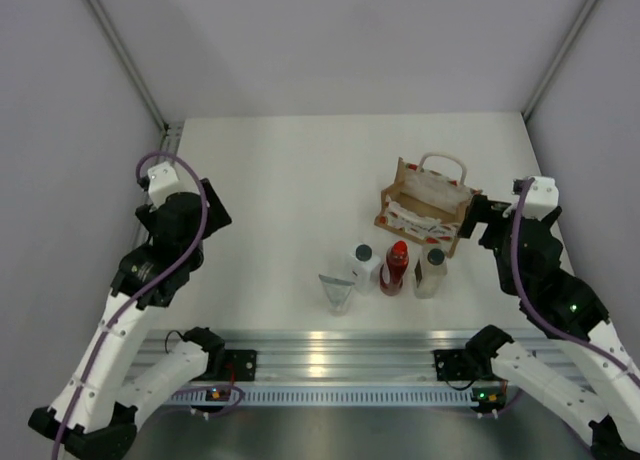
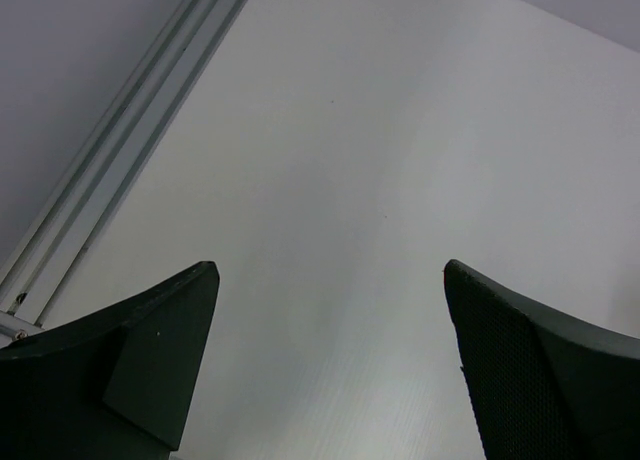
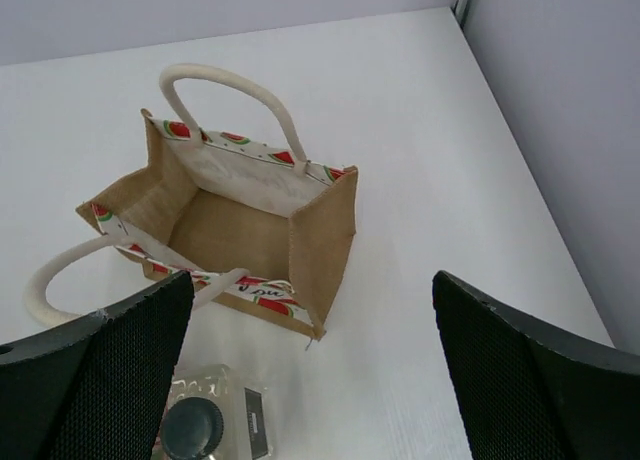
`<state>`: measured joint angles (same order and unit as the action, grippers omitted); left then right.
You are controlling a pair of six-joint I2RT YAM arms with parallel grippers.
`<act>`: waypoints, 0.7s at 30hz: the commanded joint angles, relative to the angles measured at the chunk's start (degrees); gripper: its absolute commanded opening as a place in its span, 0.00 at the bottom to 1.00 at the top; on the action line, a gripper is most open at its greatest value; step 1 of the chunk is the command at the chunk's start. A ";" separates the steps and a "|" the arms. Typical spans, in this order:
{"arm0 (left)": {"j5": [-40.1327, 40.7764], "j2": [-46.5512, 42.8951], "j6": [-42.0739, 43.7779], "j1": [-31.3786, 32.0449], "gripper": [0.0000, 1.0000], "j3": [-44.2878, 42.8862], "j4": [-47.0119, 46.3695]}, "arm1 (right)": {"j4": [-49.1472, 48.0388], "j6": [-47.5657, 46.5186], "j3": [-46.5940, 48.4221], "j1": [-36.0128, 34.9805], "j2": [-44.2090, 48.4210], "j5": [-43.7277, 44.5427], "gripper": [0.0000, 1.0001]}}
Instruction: Take the personal care products out of the canvas bag
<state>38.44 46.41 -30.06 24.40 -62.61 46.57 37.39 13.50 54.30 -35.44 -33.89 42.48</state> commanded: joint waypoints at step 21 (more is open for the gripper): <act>0.50 -7.04 2.73 -0.32 0.98 9.96 -5.79 | 10.69 -3.74 1.95 0.55 11.65 3.31 0.99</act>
<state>38.98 38.98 -28.47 24.40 -53.01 44.29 46.52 10.09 54.83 -35.44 -22.81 44.03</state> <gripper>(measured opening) 0.984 0.993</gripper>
